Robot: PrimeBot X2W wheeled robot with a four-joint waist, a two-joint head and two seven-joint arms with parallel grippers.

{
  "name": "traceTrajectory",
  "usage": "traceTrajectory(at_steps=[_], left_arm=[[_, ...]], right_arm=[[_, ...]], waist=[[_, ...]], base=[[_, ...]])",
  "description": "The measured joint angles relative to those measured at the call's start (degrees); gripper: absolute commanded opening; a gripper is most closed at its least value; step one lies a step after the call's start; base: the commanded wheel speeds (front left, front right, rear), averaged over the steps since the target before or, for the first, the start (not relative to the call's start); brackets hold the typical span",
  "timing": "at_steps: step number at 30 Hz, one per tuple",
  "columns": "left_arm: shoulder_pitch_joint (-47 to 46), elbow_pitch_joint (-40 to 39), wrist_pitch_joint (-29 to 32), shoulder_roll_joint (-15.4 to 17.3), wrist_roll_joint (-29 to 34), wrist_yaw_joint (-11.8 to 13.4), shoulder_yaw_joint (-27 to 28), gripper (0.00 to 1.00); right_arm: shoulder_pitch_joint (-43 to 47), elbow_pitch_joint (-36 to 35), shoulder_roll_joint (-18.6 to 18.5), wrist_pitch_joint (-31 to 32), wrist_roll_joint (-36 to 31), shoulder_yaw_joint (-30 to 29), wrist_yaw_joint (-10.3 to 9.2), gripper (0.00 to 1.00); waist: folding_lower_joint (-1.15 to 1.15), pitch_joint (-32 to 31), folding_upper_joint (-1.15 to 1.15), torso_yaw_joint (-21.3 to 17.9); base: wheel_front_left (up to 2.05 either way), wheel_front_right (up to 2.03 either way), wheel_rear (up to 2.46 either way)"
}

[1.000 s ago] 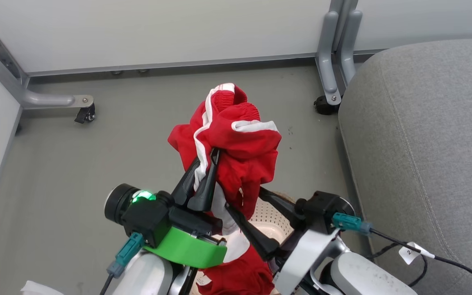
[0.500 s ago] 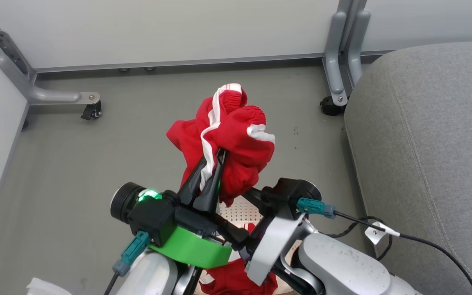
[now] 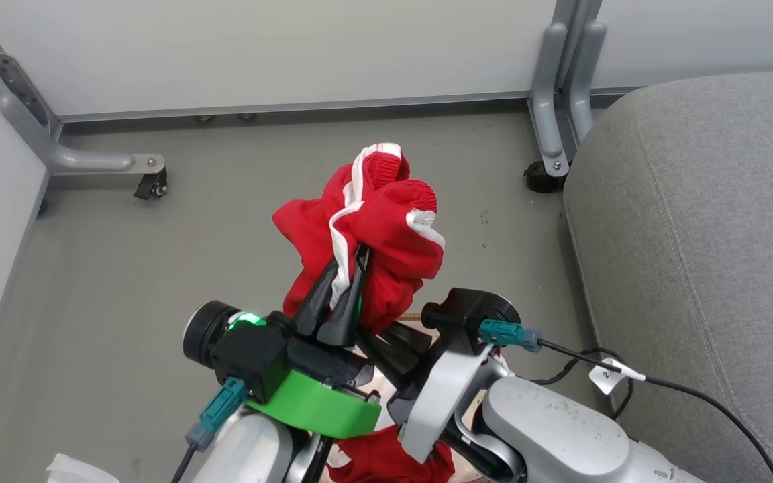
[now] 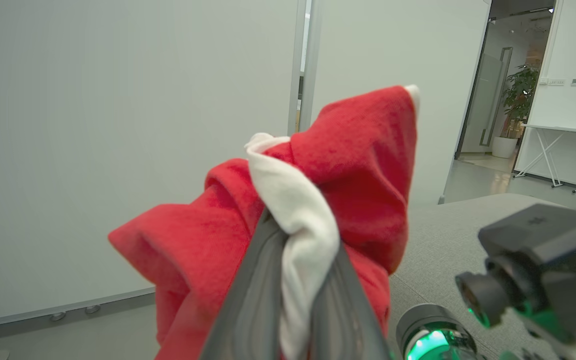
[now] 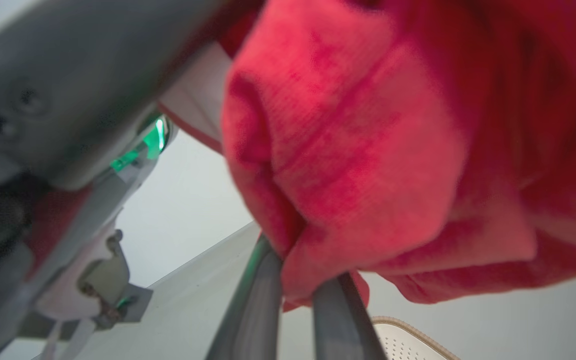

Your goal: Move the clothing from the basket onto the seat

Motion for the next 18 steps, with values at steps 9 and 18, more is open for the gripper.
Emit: traceTrajectory(at_steps=[9,18], left_arm=[[0.0,0.2,0.0,0.0,-0.2,0.3,0.0,0.00],[0.0,0.0,0.0,0.4,0.9,2.3,0.4,1.00]], right_arm=[[-0.2,0.9,-0.2,-0.4,0.9,0.4,0.00,0.00],[-0.3,2.2,-0.7,-0.9,-1.7,-2.9,0.00,0.00]], waist=[[0.00,-0.4,0.00,-0.1],[0.00,-0.6,0.00,-0.2]], base=[[0.00,0.00,0.00],[0.00,0.00,0.00]])
